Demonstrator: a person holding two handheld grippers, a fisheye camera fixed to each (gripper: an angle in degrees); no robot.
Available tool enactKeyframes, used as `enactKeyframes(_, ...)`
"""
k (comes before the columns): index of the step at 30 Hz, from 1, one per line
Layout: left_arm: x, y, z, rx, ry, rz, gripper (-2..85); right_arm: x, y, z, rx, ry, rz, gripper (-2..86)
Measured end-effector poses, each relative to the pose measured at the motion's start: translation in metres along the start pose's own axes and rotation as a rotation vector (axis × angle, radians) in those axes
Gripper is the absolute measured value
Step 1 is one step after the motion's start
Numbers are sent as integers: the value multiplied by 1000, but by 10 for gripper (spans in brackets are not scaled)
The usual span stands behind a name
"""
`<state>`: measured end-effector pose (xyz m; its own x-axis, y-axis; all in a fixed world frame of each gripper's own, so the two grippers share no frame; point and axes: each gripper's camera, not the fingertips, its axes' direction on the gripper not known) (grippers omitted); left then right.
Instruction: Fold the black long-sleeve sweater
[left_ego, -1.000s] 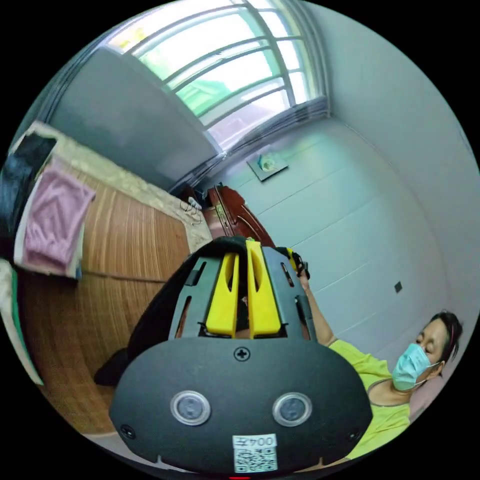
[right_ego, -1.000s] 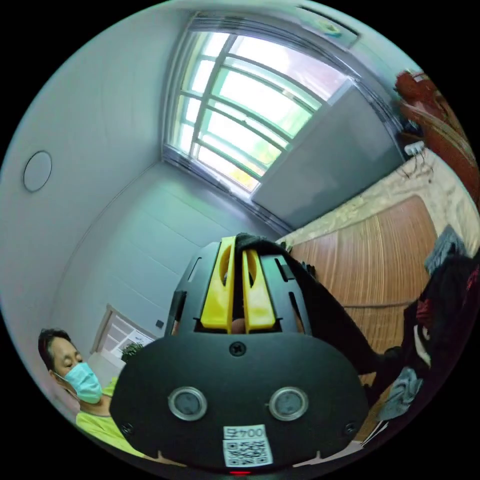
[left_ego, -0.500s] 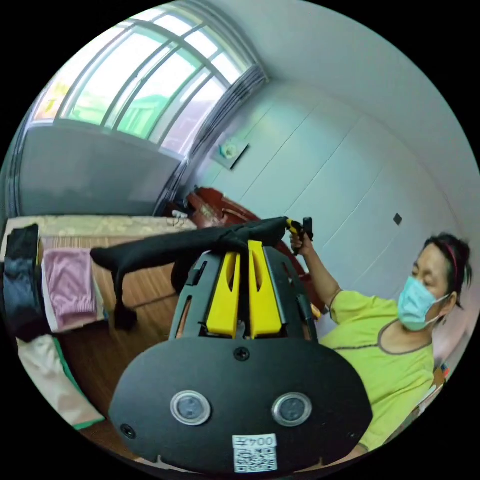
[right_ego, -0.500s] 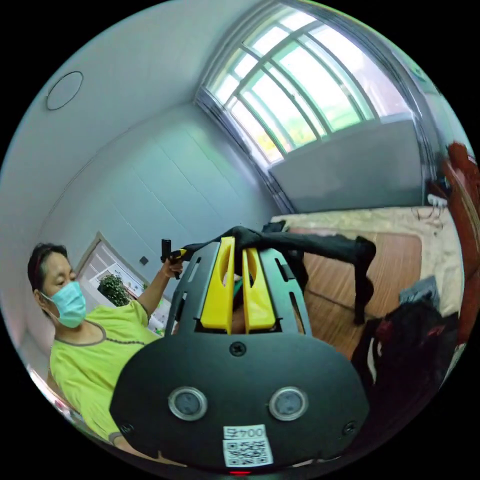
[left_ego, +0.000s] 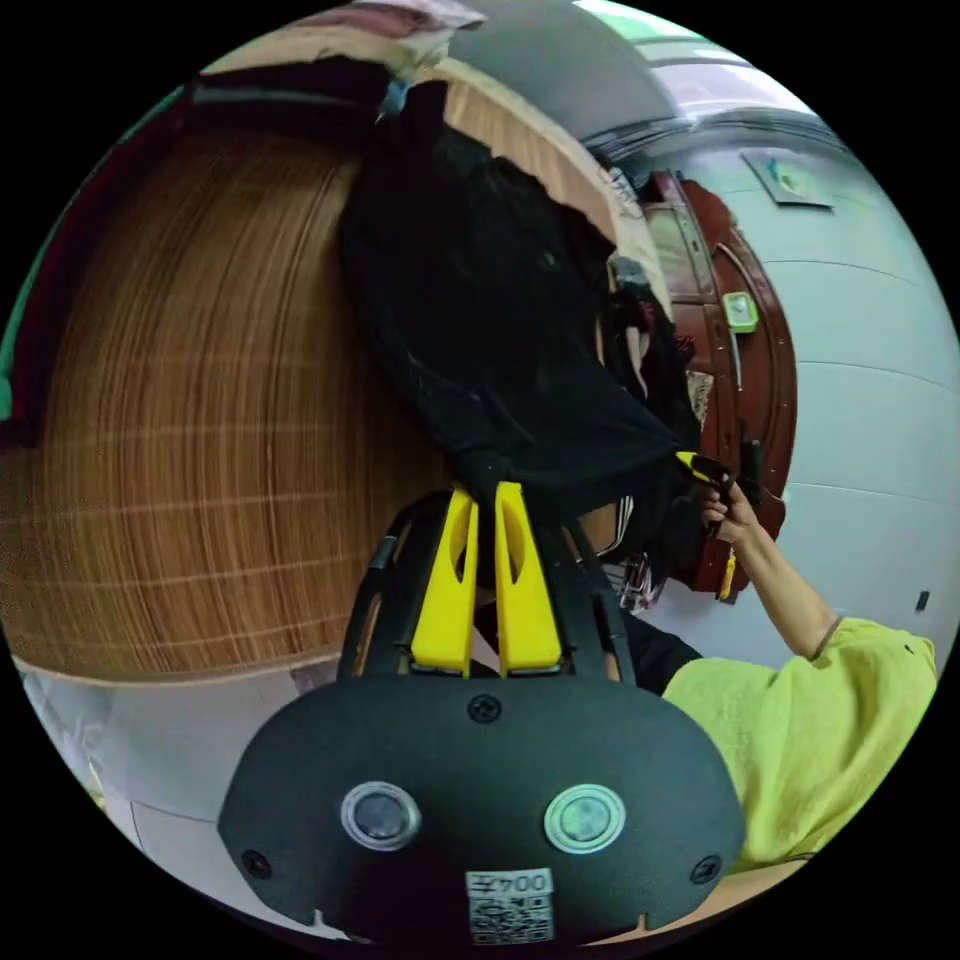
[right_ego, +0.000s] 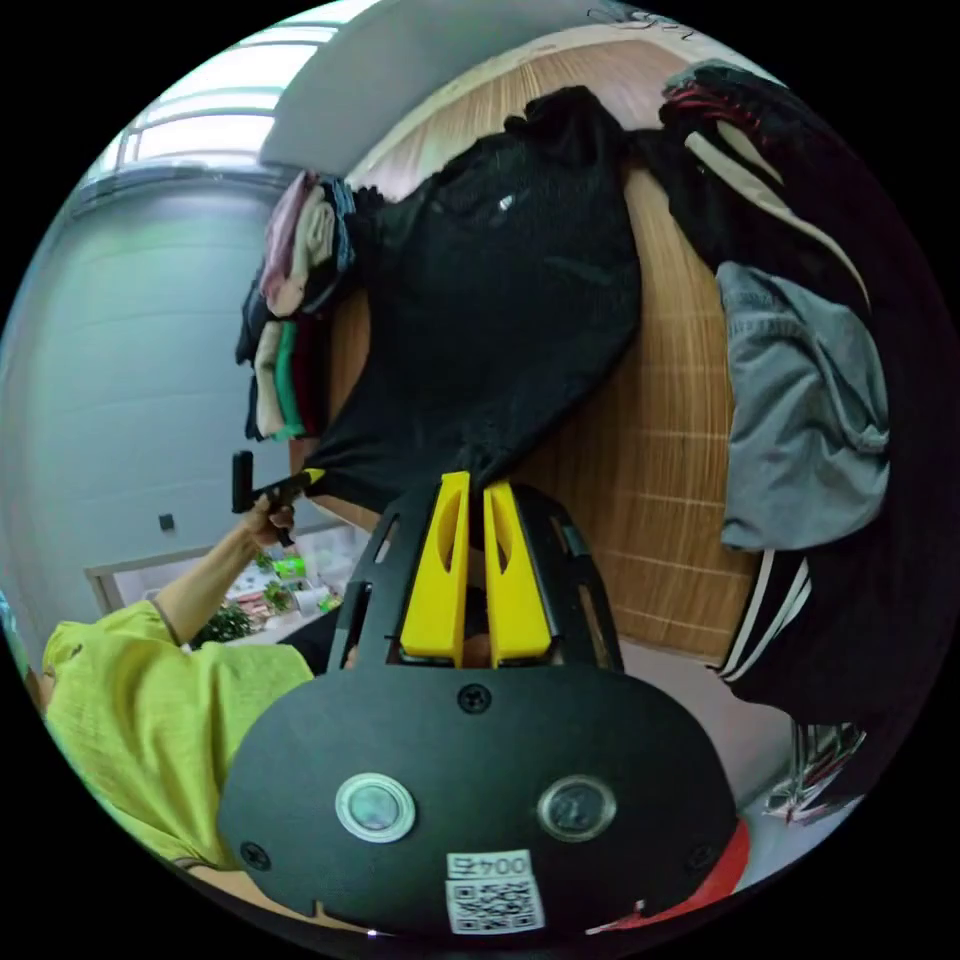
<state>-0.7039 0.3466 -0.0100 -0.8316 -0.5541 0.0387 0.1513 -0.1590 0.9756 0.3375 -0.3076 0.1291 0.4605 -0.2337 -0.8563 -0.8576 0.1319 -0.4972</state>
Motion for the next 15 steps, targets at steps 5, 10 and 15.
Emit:
enactKeyframes(5, -63, 13, -22, -112, -39, 4, 40, -3, 25, 37, -114, 167, -18, 19)
enactKeyframes(10, -140, 19, -85, -53, 26, -73, 39, -3, 42, 42, -102, 154, 43, 16)
enactKeyframes(15, -190, 19, -120, -122, -6, -38, 38, -8, 54, 54, -133, 172, 75, 18)
